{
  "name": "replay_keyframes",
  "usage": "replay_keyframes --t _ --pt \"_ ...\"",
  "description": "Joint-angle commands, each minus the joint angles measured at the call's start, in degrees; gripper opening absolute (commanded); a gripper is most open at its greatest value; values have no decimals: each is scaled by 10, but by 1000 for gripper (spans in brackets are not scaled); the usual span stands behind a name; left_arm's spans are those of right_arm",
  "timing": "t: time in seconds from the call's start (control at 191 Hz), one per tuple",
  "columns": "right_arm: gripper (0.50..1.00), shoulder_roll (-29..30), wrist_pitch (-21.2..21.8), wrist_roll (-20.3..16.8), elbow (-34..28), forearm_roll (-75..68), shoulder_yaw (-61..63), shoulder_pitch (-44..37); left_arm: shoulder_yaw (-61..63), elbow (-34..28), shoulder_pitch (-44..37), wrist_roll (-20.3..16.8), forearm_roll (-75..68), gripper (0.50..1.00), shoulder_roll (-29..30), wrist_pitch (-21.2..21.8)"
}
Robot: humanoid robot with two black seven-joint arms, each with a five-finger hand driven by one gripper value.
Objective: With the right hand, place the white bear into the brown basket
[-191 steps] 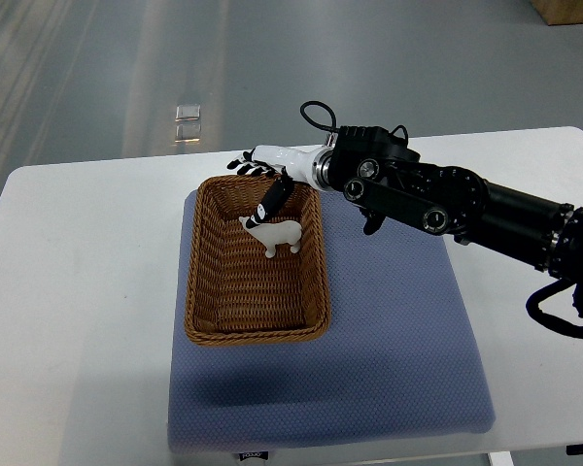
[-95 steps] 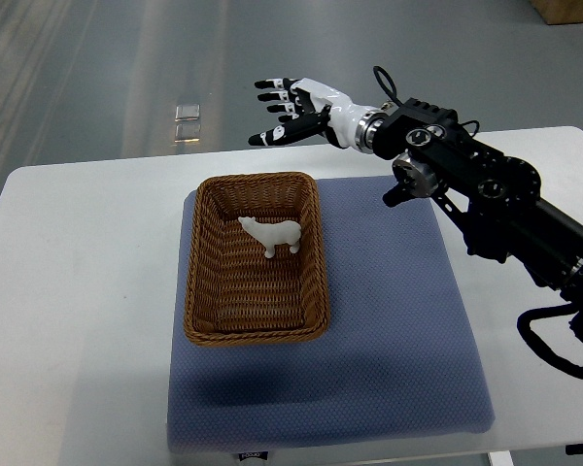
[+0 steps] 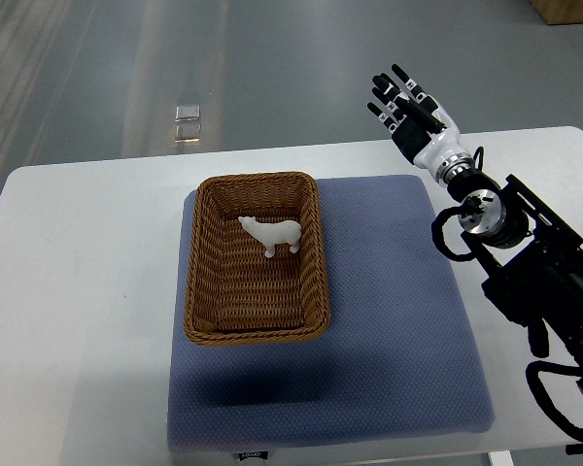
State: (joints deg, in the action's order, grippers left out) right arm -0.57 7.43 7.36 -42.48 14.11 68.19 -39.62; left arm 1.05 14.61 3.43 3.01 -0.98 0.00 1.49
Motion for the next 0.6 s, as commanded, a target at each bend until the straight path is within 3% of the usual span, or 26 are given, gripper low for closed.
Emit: replay_keyframes --t 0.0,0.325,0.593 --pt "924 1 3 9 1 -44 0 9 -1 1 0 0 0 1000 0 0" --pt "924 0 65 30 51 -50 0 14 -1 2 0 0 0 1000 0 1" --pt "924 -2 68 30 73 -55 4 11 0 1 0 0 0 1000 0 1"
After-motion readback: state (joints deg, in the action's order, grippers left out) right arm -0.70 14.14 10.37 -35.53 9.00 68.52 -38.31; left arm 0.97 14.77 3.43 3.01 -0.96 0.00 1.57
